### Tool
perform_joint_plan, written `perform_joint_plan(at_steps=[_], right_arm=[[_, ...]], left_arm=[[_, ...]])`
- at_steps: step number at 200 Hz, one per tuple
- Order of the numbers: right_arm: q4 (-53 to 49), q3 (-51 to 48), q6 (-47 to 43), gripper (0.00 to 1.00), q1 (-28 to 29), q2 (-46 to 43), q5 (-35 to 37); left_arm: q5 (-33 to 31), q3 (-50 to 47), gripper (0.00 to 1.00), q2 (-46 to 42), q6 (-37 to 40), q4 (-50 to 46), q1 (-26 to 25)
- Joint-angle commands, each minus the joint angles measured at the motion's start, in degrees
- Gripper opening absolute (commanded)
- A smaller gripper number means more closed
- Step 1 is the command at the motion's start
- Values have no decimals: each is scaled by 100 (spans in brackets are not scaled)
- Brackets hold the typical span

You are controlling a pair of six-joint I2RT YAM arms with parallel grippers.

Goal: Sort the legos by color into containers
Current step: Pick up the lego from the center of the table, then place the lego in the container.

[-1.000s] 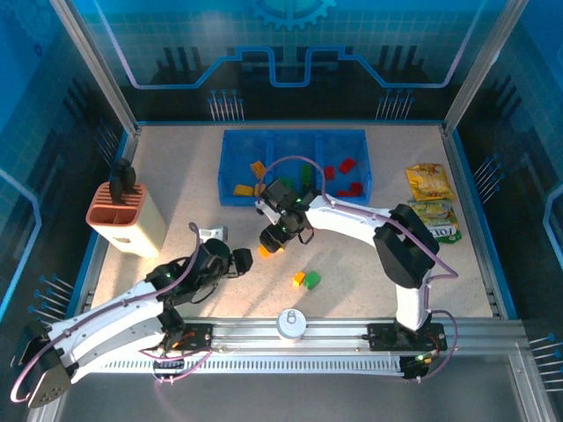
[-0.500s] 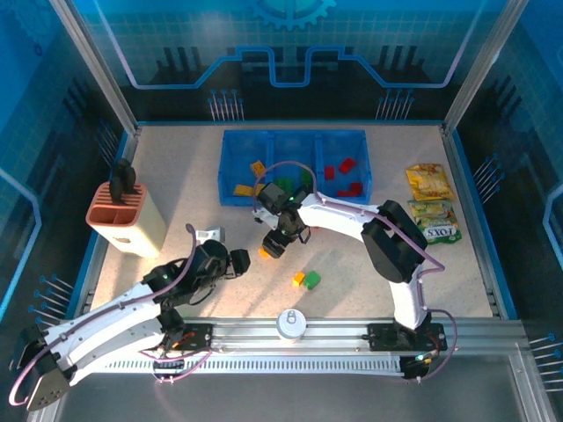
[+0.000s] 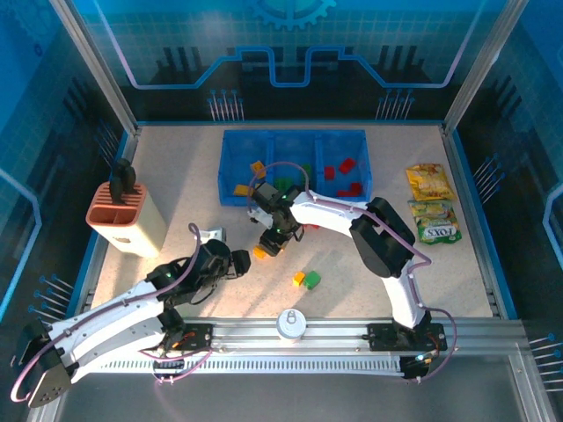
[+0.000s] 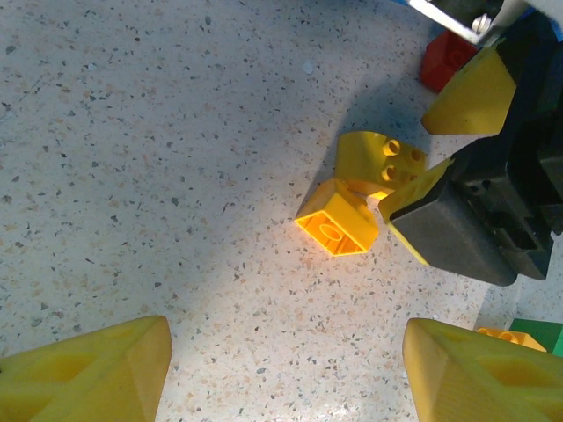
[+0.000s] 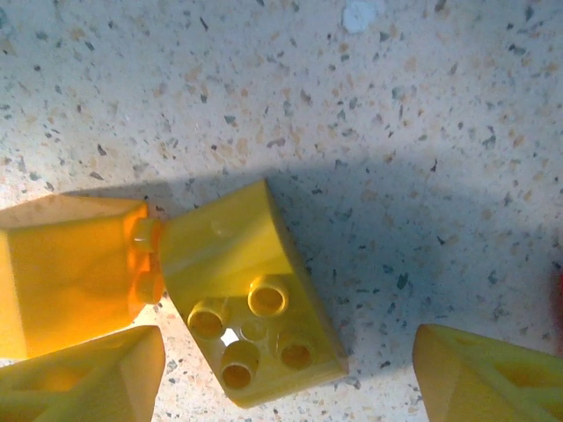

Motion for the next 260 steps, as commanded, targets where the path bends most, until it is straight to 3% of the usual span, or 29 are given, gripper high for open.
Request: perform_joint_plan(at_steps=[1, 30, 67, 110, 148, 184, 242, 260], right_arm=[[-91, 125, -42, 67, 92, 177, -223], [-31, 10, -7, 59, 155, 148, -323], [16, -112, -2, 58, 166, 167, -294], [11, -34, 59, 36, 170, -27, -105], [2, 445, 116, 34, 44, -503, -83], [-372, 1984, 212, 36, -175, -22, 9], [-1781, 6116, 500, 36, -560, 2489, 771], [-1843, 6670, 656, 37, -702, 2846, 797]], left_arm=[[-152, 88, 71, 50, 84, 85, -21], [-186, 103, 71, 97, 124, 110, -20], [-187, 76, 71, 119, 159, 132, -15], [-239, 53, 71, 67, 159, 82, -19], [-310, 0, 71, -69, 194, 60, -11], [-292, -10, 71, -141, 177, -5, 6], [-81, 87, 74, -381, 402, -379, -8], [61, 193, 74, -249, 483, -515, -12]])
